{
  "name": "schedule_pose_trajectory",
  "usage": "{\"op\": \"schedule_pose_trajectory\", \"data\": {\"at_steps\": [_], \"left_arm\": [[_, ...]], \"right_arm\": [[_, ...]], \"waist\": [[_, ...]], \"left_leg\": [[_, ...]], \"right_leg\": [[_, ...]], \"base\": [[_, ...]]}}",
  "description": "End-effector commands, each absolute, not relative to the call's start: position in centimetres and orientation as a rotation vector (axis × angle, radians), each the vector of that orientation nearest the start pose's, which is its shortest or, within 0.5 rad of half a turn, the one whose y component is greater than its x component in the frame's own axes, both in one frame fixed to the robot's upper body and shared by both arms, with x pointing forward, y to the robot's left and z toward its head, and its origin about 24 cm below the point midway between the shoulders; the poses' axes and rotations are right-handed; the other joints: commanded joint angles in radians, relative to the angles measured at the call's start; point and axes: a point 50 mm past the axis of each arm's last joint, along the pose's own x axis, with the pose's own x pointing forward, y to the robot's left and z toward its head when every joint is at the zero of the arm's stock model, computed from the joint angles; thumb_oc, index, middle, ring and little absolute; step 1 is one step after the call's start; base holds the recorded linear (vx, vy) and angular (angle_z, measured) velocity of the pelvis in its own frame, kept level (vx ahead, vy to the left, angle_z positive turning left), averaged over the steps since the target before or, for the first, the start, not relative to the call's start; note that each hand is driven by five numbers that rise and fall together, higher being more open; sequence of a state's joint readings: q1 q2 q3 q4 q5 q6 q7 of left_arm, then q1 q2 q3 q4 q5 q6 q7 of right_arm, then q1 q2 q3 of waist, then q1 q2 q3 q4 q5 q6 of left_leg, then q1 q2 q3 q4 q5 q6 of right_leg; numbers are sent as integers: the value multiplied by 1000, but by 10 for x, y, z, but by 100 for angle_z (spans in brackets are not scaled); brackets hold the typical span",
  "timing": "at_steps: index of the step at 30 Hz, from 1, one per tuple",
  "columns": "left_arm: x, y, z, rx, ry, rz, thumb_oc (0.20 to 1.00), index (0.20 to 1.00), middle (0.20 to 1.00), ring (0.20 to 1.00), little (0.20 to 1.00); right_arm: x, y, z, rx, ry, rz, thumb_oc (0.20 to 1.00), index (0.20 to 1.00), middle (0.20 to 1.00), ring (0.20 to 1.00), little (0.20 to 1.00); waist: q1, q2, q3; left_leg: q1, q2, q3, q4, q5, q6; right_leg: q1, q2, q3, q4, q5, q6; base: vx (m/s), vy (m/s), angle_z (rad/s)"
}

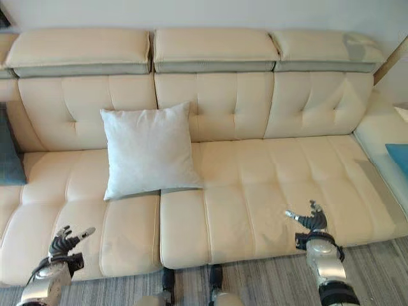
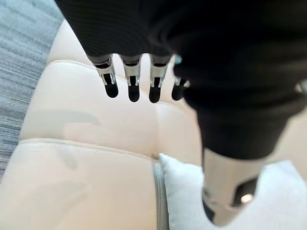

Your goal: Pick up all the scattered cushions and arrange them neatly on the sofa.

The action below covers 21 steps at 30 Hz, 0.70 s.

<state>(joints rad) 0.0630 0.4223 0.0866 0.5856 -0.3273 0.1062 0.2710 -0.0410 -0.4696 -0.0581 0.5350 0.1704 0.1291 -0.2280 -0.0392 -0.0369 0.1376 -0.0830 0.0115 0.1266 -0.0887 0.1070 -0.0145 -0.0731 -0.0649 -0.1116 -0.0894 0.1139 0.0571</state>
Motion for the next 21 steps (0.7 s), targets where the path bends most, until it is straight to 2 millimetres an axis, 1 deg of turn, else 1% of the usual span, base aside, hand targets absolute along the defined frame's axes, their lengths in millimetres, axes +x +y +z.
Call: {"op": "schedule_pose_trajectory", "data": {"at_steps": [1,2,3,4,5,6,7,8,9,10,11,13,14,15,16,17,18,19,21], "left_arm": [[183,316,-63,224,673,570,1000,1000,1000,1000,1000],[181,315,-65,236,684,568,1000,1000,1000,1000,1000],[181,311,-68,217,683,573,1000,1000,1000,1000,1000],[181,311,-68,217,683,573,1000,1000,1000,1000,1000],[181,309,-68,219,679,572,1000,1000,1000,1000,1000],[181,305,-69,212,675,563,1000,1000,1000,1000,1000],[180,304,-70,205,679,561,1000,1000,1000,1000,1000],[179,301,-71,191,679,558,1000,1000,1000,1000,1000],[179,299,-72,177,678,557,1000,1000,1000,1000,1000],[179,299,-72,177,678,557,1000,1000,1000,1000,1000],[178,299,-71,161,669,554,1000,1000,1000,1000,1000],[177,296,-70,137,654,552,1000,1000,1000,1000,1000],[178,296,-68,119,644,563,1000,1000,1000,1000,1000],[178,297,-67,104,634,574,1000,1000,1000,1000,1000],[178,297,-67,100,633,574,1000,1000,1000,1000,1000],[178,297,-67,100,632,574,1000,1000,1000,1000,1000],[180,295,-65,112,626,561,1000,1000,1000,1000,1000],[182,294,-64,112,620,557,1000,1000,1000,1000,1000],[186,291,-64,120,617,545,1000,1000,1000,1000,1000]], "right_arm": [[228,-315,-19,-402,495,-444,1000,1000,1000,1000,1000],[225,-314,-22,-416,512,-434,1000,1000,1000,1000,1000],[225,-308,-27,-412,522,-430,1000,1000,1000,1000,1000],[225,-308,-27,-412,522,-430,1000,1000,1000,1000,1000],[224,-304,-31,-402,530,-420,1000,1000,1000,1000,1000],[223,-298,-35,-394,537,-407,1000,1000,1000,1000,1000],[222,-297,-37,-385,548,-398,1000,1000,1000,1000,1000],[220,-294,-40,-368,556,-395,1000,1000,1000,1000,1000],[219,-291,-42,-354,556,-389,1000,1000,1000,1000,1000],[219,-291,-42,-354,556,-389,1000,1000,1000,1000,1000],[218,-288,-43,-341,553,-384,1000,1000,1000,1000,1000],[220,-284,-41,-339,536,-374,1000,1000,1000,1000,1000],[223,-281,-39,-343,524,-363,1000,1000,1000,1000,1000],[228,-277,-37,-341,514,-347,1000,1000,1000,1000,1000],[231,-275,-35,-345,502,-335,1000,1000,1000,1000,1000],[232,-275,-35,-345,502,-335,1000,1000,1000,1000,1000],[233,-272,-32,-343,485,-324,1000,1000,1000,1000,1000],[233,-272,-31,-333,476,-328,1000,1000,1000,1000,1000],[232,-274,-29,-337,468,-336,1000,1000,1000,1000,1000]], "waist": [[-9,13,-26],[-8,14,-23],[-7,18,-4],[-7,18,-3],[-6,26,9],[-7,33,20],[-7,33,17],[-5,33,14],[-4,31,8],[-4,31,8],[3,24,-8],[15,12,-20],[23,9,-20],[33,6,-19],[38,5,-13],[38,7,-14],[35,6,-1],[33,9,13],[25,16,38]], "left_leg": [[73,-39,32,1,-146,-2],[74,-38,38,1,-146,-2],[75,-27,50,1,-136,0],[76,-27,50,1,-136,0],[74,-17,58,1,-129,4],[75,-9,61,1,-123,6],[71,-8,63,1,-121,7],[71,-10,63,1,-120,8],[70,-11,61,1,-119,9],[70,-11,61,1,-119,9],[66,-12,63,1,-117,8],[45,-15,70,1,-99,4],[33,-12,78,1,-89,0],[17,-1,92,1,-70,-9],[10,7,101,1,-51,-19],[7,9,101,1,-49,-19],[-17,22,92,1,1,-47],[-28,29,83,1,28,-69],[-51,38,71,1,53,-95]], "right_leg": [[48,-18,-42,2,-92,87],[49,-19,-44,2,-88,90],[55,-19,-62,38,-82,88],[55,-19,-62,39,-82,88],[44,-19,-70,105,-113,79],[47,-15,-71,190,-163,71],[47,-14,-66,210,-182,62],[60,-12,-59,224,-198,59],[72,-12,-53,270,-216,61],[72,-12,-53,270,-216,61],[116,-16,-46,276,-222,59],[164,-7,-38,240,-219,59],[193,-5,-49,198,-245,52],[212,5,-66,128,-251,39],[217,16,-65,93,-257,28],[216,18,-65,90,-253,27],[231,56,-56,21,-257,6],[225,68,-61,14,-253,-2],[217,80,-84,10,-241,-10]], "base": [[-132,53,-5],[-214,25,-10],[-175,7,-19],[-217,1,-21],[-184,-6,-15],[-232,-15,-10],[-192,-36,-8],[-145,-57,-12],[-96,-47,-7],[-139,-120,-2],[-138,-141,3],[-227,-196,-4],[-303,-222,-19],[-325,-248,-19],[-238,-185,-29],[-351,-306,-47],[-371,-308,-41],[-491,-397,-12],[-377,-241,31]]}}
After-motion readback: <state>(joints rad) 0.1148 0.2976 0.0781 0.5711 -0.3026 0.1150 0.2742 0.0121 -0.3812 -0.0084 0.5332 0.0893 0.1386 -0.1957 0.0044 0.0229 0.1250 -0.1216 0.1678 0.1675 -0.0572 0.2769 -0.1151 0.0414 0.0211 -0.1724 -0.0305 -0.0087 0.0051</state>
